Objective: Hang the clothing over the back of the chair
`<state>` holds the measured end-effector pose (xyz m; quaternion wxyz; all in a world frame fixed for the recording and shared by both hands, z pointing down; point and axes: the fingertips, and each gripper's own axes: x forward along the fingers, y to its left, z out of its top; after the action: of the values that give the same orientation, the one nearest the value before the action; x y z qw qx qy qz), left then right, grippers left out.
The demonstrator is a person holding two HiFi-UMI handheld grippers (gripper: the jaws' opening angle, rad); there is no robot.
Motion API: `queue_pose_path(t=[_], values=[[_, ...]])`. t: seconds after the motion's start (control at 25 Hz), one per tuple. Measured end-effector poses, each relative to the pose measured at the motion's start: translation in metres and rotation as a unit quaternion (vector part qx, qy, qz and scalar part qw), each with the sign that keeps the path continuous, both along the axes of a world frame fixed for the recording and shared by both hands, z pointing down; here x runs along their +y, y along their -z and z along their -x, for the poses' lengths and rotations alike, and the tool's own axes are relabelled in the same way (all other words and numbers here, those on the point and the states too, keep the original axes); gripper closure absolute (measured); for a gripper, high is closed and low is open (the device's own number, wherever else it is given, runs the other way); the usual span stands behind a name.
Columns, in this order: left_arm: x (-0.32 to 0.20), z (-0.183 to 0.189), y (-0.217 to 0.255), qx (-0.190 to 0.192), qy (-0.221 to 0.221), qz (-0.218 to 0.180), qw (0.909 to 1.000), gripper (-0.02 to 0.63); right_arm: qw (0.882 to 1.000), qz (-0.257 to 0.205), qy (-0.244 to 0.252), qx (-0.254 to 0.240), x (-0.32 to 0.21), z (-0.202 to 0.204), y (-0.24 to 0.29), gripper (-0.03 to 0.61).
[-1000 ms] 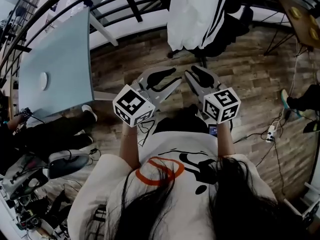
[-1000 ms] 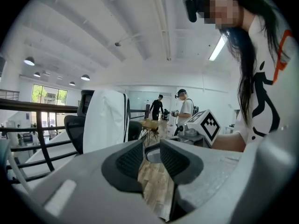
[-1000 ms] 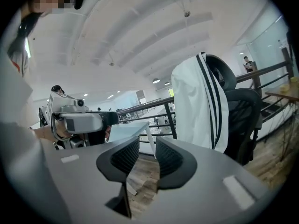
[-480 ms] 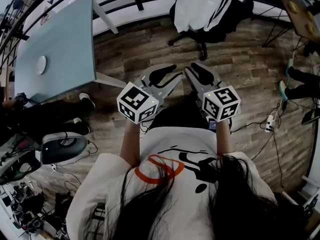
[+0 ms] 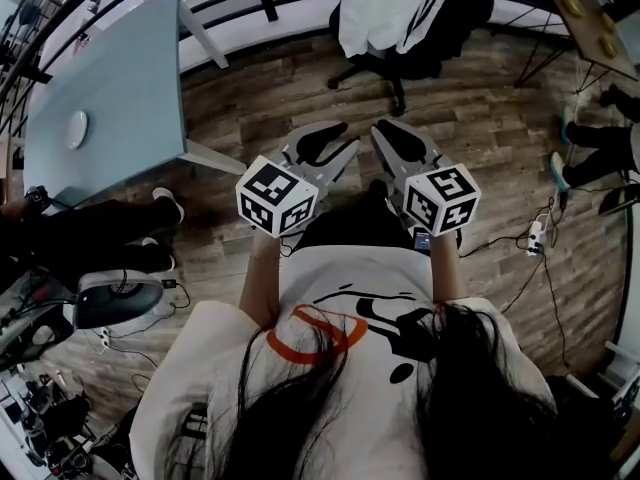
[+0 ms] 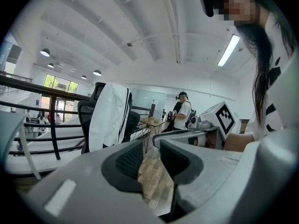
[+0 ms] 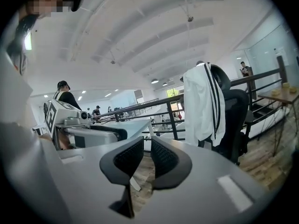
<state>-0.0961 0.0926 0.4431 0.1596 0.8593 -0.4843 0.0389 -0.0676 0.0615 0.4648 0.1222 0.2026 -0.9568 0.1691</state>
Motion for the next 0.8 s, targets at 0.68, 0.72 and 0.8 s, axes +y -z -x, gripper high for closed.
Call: queue_pose_path(t=[0.68, 0.72, 0.8], values=[[0.001, -0.027, -0.005, 0.002, -0.031, 0.008, 0.9995, 0.385, 1.0, -0.001, -0.007, -0.001, 0.003, -0.015, -0.001, 0.531], [0.002, -0.028, -0.006, 0.002, -0.033, 0.009, 0.9994, 0.385, 1.0, 0.0, -0.009, -0.001, 0.004, -0.016, -0.002, 0.531], [0.004, -0.032, -0.008, 0.003, -0.039, 0.011, 0.9992, 0.385, 1.0, 0.001, -0.013, 0.0, 0.005, -0.02, -0.004, 0.531]])
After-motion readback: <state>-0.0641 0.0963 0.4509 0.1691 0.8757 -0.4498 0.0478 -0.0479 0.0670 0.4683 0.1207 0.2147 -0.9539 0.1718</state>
